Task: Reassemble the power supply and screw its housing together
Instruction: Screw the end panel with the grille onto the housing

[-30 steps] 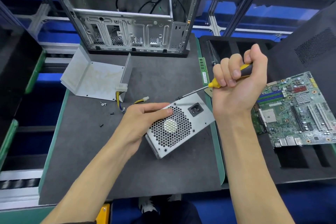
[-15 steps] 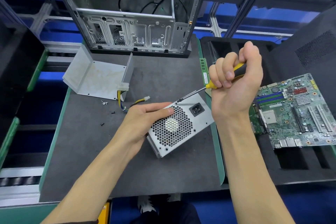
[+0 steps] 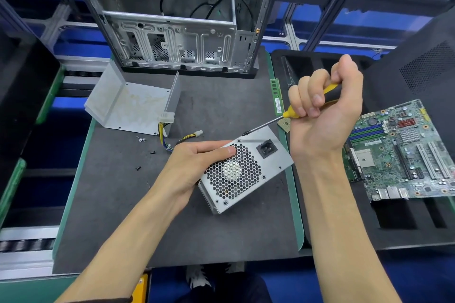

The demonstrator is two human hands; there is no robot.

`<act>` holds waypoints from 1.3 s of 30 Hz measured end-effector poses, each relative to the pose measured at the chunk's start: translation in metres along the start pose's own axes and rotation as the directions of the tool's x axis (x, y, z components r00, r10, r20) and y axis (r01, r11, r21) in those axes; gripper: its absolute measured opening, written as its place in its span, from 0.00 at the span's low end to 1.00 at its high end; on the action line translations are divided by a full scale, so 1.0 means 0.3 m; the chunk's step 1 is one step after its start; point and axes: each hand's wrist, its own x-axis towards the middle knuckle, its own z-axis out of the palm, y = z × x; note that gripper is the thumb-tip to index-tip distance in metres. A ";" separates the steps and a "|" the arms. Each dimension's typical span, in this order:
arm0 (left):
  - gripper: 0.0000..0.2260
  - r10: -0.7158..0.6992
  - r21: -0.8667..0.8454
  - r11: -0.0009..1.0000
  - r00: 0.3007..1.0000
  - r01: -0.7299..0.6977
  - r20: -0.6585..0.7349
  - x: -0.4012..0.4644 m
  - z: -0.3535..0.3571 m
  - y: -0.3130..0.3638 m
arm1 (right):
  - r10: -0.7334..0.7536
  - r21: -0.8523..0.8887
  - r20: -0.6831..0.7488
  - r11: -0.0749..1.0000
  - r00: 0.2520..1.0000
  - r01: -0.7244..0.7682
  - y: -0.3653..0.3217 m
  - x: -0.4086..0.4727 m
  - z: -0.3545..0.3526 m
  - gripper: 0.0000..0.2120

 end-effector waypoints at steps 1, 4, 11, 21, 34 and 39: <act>0.07 0.002 0.002 1.000 1.000 -0.002 0.000 0.000 0.000 0.000 | 0.003 -0.001 0.001 1.000 1.000 -0.003 0.002 -0.001 0.000 0.16; 0.07 0.006 0.005 1.000 1.000 -0.006 -0.003 0.000 0.000 0.000 | 0.008 -0.002 0.002 1.000 1.000 -0.008 0.006 -0.002 0.002 0.16; 0.07 0.011 -0.032 0.999 1.000 -0.012 -0.011 -0.005 0.006 -0.005 | -0.002 -0.066 0.048 0.998 0.999 0.005 0.010 -0.009 0.021 0.15; 0.08 0.019 -0.025 1.000 1.000 -0.019 -0.016 -0.004 0.006 -0.008 | -0.004 -0.150 0.102 0.988 0.995 0.019 0.022 -0.015 0.046 0.14; 0.08 0.023 -0.025 0.999 0.999 -0.024 -0.029 -0.001 0.007 -0.013 | -0.017 -0.309 0.195 0.948 0.981 0.078 0.041 -0.022 0.066 0.14; 0.06 0.026 -0.035 0.999 0.999 -0.027 -0.028 0.001 0.005 -0.014 | 0.078 -0.395 0.327 0.917 0.942 0.061 0.057 -0.029 0.117 0.11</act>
